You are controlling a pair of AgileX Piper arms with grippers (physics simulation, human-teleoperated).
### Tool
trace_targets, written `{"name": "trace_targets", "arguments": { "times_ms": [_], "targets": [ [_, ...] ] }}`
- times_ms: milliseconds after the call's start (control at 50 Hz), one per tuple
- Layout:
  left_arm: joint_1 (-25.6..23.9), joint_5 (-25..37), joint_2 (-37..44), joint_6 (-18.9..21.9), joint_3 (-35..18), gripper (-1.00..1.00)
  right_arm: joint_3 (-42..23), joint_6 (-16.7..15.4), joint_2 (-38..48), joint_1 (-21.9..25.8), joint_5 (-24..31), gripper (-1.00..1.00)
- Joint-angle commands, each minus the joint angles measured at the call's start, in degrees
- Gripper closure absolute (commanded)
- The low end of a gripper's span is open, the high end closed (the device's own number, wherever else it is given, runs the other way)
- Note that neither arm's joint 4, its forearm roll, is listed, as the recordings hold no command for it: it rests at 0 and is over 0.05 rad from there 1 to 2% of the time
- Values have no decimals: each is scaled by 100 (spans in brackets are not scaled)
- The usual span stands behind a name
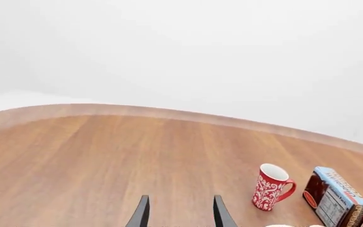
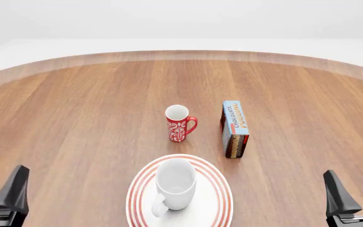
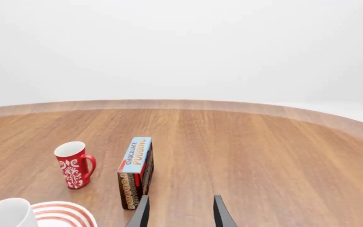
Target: Pick up the white mug and put it on the plate, and put the chocolate pudding to the right of the plate.
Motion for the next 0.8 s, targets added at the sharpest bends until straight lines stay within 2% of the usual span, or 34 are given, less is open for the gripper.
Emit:
{"name": "trace_targets", "arguments": {
  "times_ms": [20,140,320,800],
  "targets": [
    [53,-88,-44,126,129,-100,0,-20,2,-2,-2,-100],
    [24,-72,-44,243,128,-100,0,-22,55,-4,-44,-100],
    [69,-113,-44,191,134,-100,-2,-50,102,-7,-71,-100],
    [35,-188,-44,131,131,-100,-185,-393,364,157,-188,-100]
  ]
}}
